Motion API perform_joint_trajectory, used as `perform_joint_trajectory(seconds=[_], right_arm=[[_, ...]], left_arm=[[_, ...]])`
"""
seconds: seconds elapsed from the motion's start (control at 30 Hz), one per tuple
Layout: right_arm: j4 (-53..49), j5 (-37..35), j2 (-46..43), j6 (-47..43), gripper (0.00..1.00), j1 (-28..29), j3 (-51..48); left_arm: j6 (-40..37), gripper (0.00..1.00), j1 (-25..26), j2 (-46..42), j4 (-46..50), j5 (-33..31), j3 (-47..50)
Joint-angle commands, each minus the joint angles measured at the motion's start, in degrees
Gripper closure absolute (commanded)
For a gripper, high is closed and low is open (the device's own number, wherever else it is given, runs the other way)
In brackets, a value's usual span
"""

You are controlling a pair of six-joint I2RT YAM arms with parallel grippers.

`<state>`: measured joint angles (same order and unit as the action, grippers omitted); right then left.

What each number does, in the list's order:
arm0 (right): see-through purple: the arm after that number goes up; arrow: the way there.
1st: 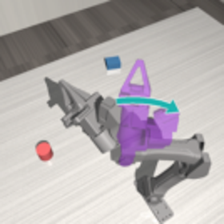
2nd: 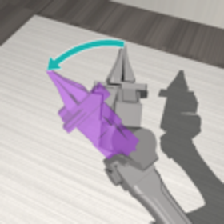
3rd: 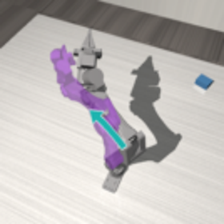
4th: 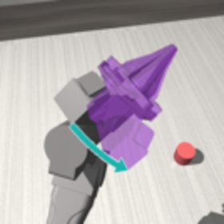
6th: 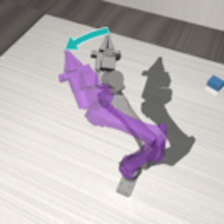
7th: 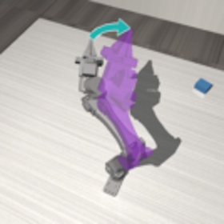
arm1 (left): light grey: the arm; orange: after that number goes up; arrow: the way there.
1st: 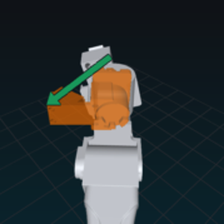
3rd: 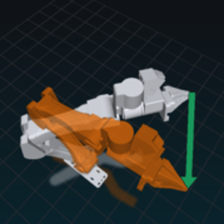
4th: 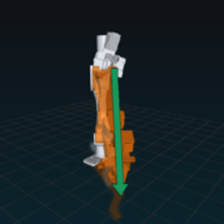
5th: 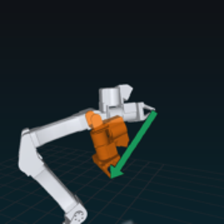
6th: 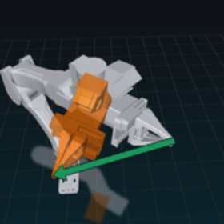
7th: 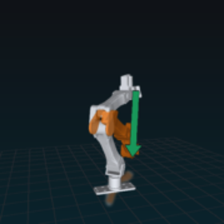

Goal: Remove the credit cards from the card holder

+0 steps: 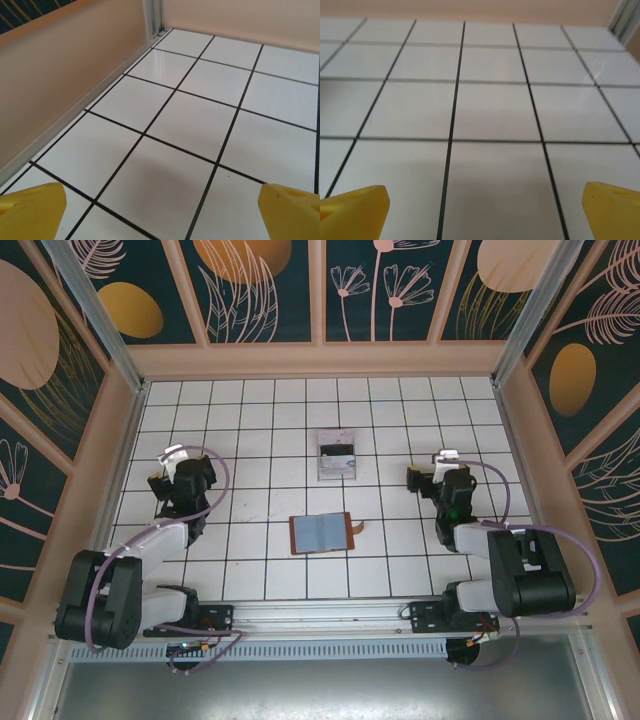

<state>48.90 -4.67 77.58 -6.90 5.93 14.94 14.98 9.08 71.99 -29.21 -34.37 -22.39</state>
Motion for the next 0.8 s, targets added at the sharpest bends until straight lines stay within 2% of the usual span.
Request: perform_joint_trajectory(seconds=[0.0, 0.13, 0.17, 0.23, 0.33, 0.43, 0.6, 0.77], right_arm=[[13.6, 0.9, 1.7, 1.0, 0.01, -1.7, -1.3], [19.4, 5.8, 5.1, 4.5, 0.01, -5.3, -2.3], [21.1, 5.9, 6.8, 5.1, 0.01, -5.9, -2.5], [22.6, 7.0, 9.4, 5.4, 0.01, -6.5, -2.2], [22.8, 7.7, 10.5, 6.7, 0.01, -7.7, -1.9], [22.7, 8.1, 10.5, 6.8, 0.01, -7.9, -1.7], [22.5, 7.6, 10.5, 6.9, 0.01, -7.9, -1.7], [22.6, 6.0, 10.5, 7.5, 0.01, -7.9, -1.6]], left_arm=[[-3.8, 0.02, -1.5, 3.0, -19.0, 5.6, 3.1], [-6.2, 0.02, -3.5, 8.7, -25.8, 7.7, 3.1], [-6.3, 0.02, -4.3, 9.3, -23.6, 9.3, 1.8], [-7.3, 0.02, -5.6, 9.8, -26.5, 11.4, 2.4], [-5.8, 0.01, -8.7, 11.3, -34.7, 15.1, 5.6], [-6.6, 0.01, -8.7, 11.3, -34.3, 17.3, 5.6], [-8.2, 0.02, -8.7, 14.1, -43.0, 21.2, 8.9], [-9.9, 0.02, -8.5, 15.4, -44.0, 23.8, 8.8]])
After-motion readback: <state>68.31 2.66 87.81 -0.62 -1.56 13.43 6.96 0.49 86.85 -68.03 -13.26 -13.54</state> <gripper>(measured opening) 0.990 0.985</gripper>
